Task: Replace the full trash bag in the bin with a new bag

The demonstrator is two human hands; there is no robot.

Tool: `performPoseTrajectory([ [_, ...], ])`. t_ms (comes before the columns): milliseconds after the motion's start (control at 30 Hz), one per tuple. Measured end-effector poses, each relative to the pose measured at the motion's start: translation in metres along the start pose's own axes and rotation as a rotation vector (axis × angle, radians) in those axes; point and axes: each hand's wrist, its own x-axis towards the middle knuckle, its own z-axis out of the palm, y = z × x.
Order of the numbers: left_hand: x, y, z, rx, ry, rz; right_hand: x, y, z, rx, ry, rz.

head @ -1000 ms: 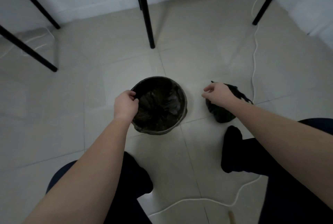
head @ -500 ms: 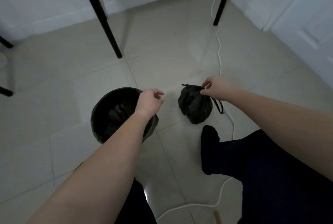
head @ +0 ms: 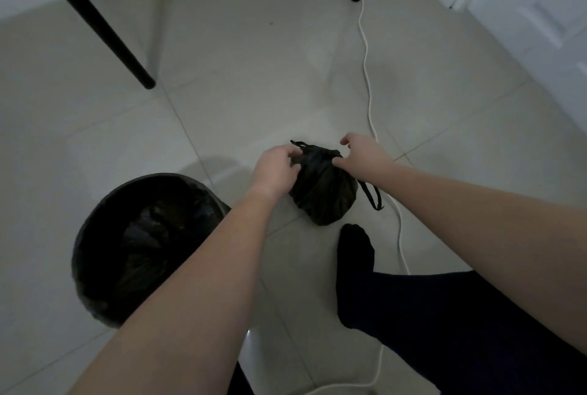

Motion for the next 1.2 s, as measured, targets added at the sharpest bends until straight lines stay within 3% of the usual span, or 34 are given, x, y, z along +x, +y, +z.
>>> performPoseTrajectory([
  [267, 0.054, 0.004, 0.039, -0.021, -0.052, 0.076, 0.035, 0.026, 0.03, 0.125, 0.011, 0.116],
  [533, 0.076, 0.006, 0.058, 0.106, -0.243, 0.044, 0.034, 0.032, 0.06, 0.149, -0.014, 0.055],
  [867, 0.068, 0.014, 0.05, 0.033, -0.201, 0.053, 0.034, 0.038, 0.043, 0.058, 0.002, 0.003],
  [1200, 0.031, 0.03, -0.013, 0.107, -0.129, 0.149, 0.003, -0.002, 0.009, 0.106, 0.086, -0.094],
])
